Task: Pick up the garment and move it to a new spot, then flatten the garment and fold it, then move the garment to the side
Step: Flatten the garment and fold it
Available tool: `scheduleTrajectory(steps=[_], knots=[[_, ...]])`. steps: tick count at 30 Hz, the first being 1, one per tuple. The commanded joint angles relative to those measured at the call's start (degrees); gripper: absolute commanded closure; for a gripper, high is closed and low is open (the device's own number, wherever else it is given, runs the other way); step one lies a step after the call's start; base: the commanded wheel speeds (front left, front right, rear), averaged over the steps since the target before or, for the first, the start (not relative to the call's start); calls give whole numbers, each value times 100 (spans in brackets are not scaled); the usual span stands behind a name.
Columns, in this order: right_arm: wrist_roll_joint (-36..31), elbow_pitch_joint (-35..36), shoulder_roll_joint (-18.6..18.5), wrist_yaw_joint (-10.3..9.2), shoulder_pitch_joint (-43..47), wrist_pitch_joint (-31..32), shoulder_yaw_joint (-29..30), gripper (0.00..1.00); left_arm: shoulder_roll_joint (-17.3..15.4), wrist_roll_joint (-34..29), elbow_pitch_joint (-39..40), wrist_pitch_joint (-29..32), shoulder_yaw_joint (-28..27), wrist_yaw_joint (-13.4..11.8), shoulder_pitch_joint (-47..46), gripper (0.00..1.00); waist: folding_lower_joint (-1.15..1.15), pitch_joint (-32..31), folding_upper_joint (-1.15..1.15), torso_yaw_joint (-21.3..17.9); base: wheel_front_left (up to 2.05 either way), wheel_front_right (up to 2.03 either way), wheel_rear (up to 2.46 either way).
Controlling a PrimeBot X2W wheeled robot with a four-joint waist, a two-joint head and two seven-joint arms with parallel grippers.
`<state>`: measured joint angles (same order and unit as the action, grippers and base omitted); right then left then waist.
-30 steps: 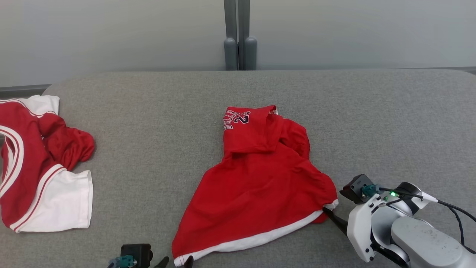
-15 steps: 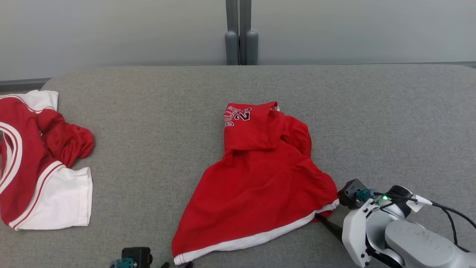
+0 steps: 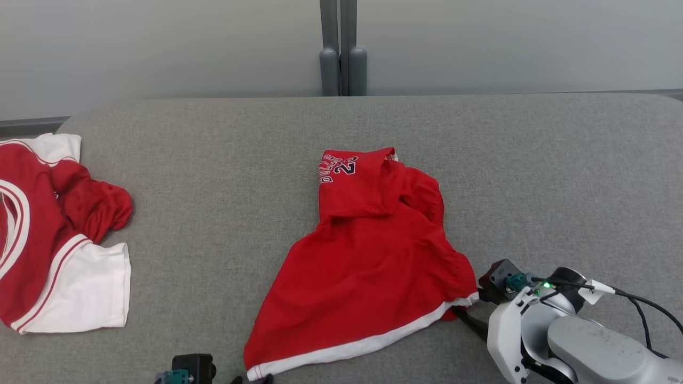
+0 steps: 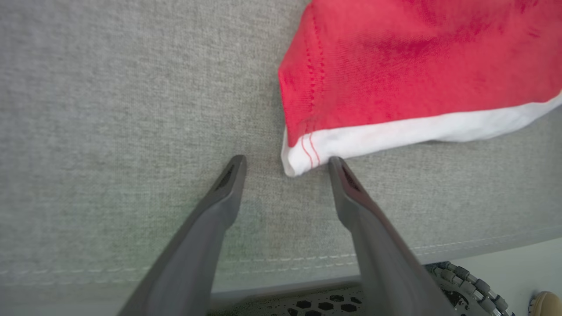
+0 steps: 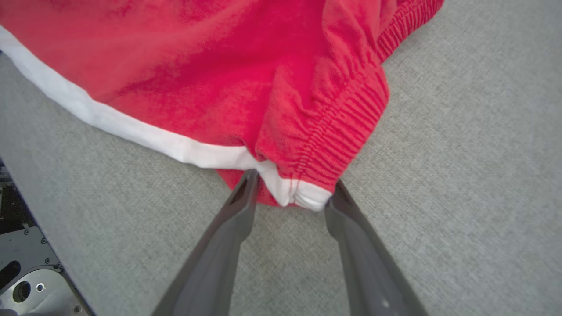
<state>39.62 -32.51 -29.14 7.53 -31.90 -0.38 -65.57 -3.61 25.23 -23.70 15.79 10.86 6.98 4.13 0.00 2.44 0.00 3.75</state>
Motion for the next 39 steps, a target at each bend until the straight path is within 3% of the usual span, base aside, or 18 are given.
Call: scheduleTrajectory(steps=[1, 2, 3, 4, 5, 6, 7, 15, 28, 32, 39], knots=[[70, -24, -7, -8, -64, -45, -43, 36, -21, 43, -203, 28, 9, -29, -15, 10, 0, -3, 0, -9, 0, 0, 0], [92, -35, 1, -8, -82, -48, -69, 38, -17, 58, -226, 25, 25, -25, -30, 15, 0, 1, 0, -14, 0, 0, 0], [113, -49, 24, -8, -99, -62, -98, 50, -13, 83, -262, 3, 45, -18, -54, 26, 0, 3, 0, -20, 0, 0, 0], [122, -60, 41, -8, -110, -70, -118, 55, -5, 111, -288, 2, 74, -11, -70, 42, 0, 3, 0, -25, 0, 0, 0], [165, -71, 63, -8, -112, -57, -153, 76, 17, 132, -316, -17, 117, 2, -100, 55, 0, -2, 0, -32, 0, 0, 0], [193, -82, 70, -8, -115, -45, -187, 100, 29, 158, -334, -38, 149, 10, -129, 61, 0, -8, 0, -36, 0, 0, 0], [224, -91, 63, -8, -132, -64, -221, 100, 33, 196, -357, -48, 200, 21, -159, 100, 0, -21, 0, -40, 0, 0, 0], [669, 191, -74, -9, -206, -388, -266, 100, 16, 885, 58, -280, 298, 55, -131, 100, 0, -243, 0, -227, 0, 0, 0], [1523, 2185, -1266, -8, 178, -698, 988, 100, -497, 2296, 3078, 144, 175, 42, 836, 100, 0, -400, 0, -643, 0, 0, 0], [1394, 2438, -1428, -8, 374, -521, 1291, 100, -576, 2199, 3305, 287, 271, -85, 1043, 100, 0, -395, 0, -769, 0, 0, 0], [1096, 2609, -1363, -8, 756, -139, 1632, 100, -556, 1981, 3257, 265, 420, -186, 1051, 100, 0, -381, 0, -840, 0, 0, 0]])
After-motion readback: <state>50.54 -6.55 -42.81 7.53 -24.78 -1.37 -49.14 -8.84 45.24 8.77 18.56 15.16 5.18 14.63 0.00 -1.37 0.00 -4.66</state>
